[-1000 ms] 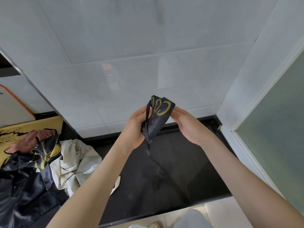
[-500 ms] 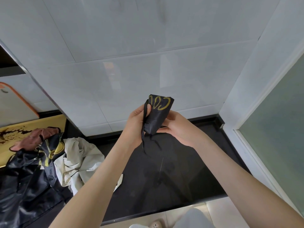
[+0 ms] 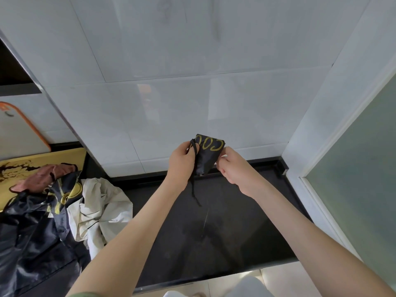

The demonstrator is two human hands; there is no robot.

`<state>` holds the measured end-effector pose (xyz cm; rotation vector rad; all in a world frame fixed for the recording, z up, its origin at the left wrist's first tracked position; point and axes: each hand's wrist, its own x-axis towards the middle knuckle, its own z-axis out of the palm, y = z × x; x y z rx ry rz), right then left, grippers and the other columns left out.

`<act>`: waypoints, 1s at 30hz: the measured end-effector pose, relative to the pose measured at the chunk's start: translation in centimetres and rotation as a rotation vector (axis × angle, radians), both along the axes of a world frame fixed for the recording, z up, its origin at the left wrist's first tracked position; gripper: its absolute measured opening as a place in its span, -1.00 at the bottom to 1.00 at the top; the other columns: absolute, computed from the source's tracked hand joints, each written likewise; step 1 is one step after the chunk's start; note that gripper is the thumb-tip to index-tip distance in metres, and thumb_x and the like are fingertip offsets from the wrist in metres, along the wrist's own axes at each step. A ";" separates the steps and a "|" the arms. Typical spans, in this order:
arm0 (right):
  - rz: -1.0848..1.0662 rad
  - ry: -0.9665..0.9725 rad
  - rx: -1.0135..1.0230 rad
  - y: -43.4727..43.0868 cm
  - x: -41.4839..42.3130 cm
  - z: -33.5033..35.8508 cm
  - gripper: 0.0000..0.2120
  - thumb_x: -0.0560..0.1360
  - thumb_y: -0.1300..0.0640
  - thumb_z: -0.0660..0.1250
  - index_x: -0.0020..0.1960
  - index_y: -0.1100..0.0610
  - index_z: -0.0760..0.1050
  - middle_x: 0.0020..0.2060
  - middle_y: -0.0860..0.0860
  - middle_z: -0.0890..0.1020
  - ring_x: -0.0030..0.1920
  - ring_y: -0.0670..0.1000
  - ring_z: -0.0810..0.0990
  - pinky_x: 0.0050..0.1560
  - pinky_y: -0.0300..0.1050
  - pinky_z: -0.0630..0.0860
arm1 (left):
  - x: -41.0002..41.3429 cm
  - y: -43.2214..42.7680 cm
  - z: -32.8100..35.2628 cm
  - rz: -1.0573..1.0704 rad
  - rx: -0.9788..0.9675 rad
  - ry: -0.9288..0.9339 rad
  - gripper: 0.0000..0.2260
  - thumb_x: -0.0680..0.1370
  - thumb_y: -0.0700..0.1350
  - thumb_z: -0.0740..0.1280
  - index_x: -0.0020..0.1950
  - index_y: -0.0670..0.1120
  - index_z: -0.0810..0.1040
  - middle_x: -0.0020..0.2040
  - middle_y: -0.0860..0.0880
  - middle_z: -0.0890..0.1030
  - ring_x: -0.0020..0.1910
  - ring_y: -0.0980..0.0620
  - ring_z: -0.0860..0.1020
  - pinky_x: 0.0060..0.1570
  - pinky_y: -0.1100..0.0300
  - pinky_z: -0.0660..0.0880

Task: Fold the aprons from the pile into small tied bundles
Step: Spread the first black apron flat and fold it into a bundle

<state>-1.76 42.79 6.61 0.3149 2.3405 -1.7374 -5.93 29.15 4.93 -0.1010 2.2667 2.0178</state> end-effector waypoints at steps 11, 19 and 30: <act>0.144 -0.027 -0.331 -1.9 1.3 -0.3 -0.51 0.45 0.26 0.32 0.30 0.03 0.22 -0.26 -0.04 0.45 -0.52 -0.18 0.34 -0.46 -0.38 0.26 | 0.0 2.4 0.3 0.310 0.041 0.055 -0.79 0.66 -0.05 0.09 0.16 -0.12 0.43 -0.16 0.04 0.52 -0.20 0.08 0.50 -0.29 0.22 0.41; 0.273 0.051 0.217 0.7 1.3 -1.0 -0.75 0.63 0.01 0.14 0.03 0.08 0.55 -0.36 -0.07 0.40 -0.40 -0.13 0.36 -0.38 -0.32 0.25 | 0.2 1.4 -1.0 0.315 -0.029 0.004 -0.80 0.67 -0.06 0.10 0.21 -0.10 0.41 -0.16 0.05 0.51 -0.24 0.14 0.47 -0.31 0.25 0.38; 0.445 0.053 0.455 3.0 -1.1 -4.3 -0.70 0.67 0.00 0.05 0.00 -0.08 0.56 -0.30 -0.16 0.60 -0.30 -0.17 0.48 -0.22 -0.19 0.31 | 0.7 -0.7 -5.3 0.255 -0.210 -0.035 -0.82 0.66 -0.08 0.12 0.13 -0.10 0.47 -0.18 0.08 0.51 -0.22 0.17 0.47 -0.29 0.34 0.36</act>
